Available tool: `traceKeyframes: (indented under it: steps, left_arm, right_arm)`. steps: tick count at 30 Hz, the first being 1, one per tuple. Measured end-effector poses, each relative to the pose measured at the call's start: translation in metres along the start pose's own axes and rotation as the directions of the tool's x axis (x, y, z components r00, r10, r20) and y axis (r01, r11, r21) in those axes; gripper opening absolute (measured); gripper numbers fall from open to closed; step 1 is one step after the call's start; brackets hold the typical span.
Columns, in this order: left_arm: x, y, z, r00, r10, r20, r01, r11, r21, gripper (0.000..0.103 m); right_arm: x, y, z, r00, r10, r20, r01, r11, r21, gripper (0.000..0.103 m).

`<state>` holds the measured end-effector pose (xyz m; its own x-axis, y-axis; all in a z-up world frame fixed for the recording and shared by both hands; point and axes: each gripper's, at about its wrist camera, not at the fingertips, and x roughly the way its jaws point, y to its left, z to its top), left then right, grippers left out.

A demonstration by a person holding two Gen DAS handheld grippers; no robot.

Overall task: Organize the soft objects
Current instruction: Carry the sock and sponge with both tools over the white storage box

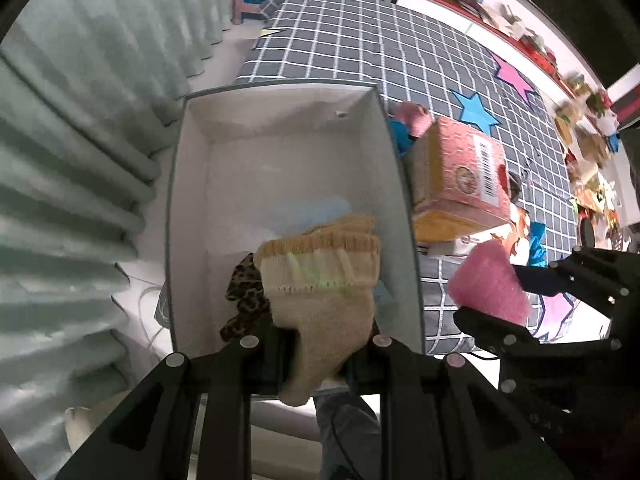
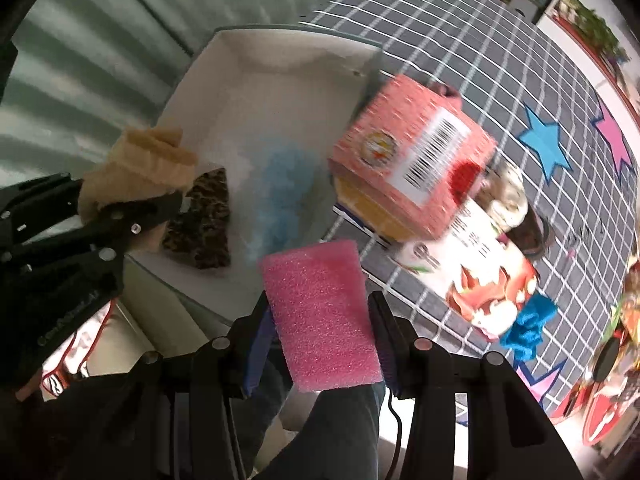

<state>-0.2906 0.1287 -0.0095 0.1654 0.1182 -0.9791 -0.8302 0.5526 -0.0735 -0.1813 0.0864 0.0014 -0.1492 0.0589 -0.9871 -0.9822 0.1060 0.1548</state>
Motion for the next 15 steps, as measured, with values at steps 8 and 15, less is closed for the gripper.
traceKeyframes:
  steps: [8,15]
  left_arm:
    - [-0.002,0.02,-0.001,1.0,0.013,0.005,-0.012,0.999,-0.049,0.023]
    - [-0.002,0.029,0.009,1.0,0.019,0.014,-0.018,0.997,-0.079,0.023]
  right_arm:
    - [-0.004,0.017,0.033,1.0,0.017,0.022,-0.016,0.999,-0.045,0.048]
    - [-0.008,0.021,0.063,0.999,0.008,0.045,-0.005,0.998,-0.069,0.048]
